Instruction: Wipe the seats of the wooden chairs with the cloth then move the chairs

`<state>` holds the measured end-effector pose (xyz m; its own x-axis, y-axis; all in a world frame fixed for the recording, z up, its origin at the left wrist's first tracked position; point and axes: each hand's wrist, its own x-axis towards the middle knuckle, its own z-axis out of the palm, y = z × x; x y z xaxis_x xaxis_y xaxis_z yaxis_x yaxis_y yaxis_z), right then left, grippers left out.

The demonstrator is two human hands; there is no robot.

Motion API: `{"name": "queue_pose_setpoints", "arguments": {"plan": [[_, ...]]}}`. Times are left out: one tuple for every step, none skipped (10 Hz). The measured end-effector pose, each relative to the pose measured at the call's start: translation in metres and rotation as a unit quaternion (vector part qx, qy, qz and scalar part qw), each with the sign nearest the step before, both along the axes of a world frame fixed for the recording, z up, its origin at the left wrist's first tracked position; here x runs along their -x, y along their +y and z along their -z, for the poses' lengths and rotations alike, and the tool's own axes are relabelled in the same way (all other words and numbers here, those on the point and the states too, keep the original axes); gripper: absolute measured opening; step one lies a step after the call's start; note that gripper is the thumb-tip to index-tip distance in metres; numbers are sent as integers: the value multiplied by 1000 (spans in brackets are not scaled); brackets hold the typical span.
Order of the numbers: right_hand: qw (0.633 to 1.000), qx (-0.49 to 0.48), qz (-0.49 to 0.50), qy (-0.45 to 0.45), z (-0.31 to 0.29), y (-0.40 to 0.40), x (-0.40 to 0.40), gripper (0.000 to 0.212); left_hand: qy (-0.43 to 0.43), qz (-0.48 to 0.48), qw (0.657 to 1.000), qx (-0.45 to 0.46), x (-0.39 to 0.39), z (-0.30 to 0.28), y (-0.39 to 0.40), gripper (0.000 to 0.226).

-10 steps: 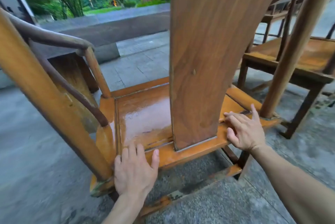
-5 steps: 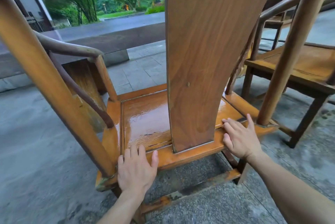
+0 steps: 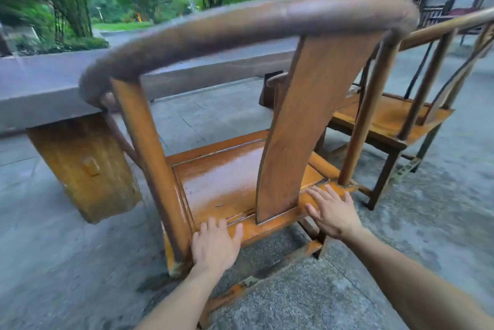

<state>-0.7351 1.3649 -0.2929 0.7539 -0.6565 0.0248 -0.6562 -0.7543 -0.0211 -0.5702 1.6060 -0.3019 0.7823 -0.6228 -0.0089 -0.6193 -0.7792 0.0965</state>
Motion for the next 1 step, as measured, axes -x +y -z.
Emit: {"name": "queue_pose_setpoints", "arguments": {"plan": [[1000,-20,-6,2,-37,17,9,60,21,52,998,9,9,-34,10,66]]}}
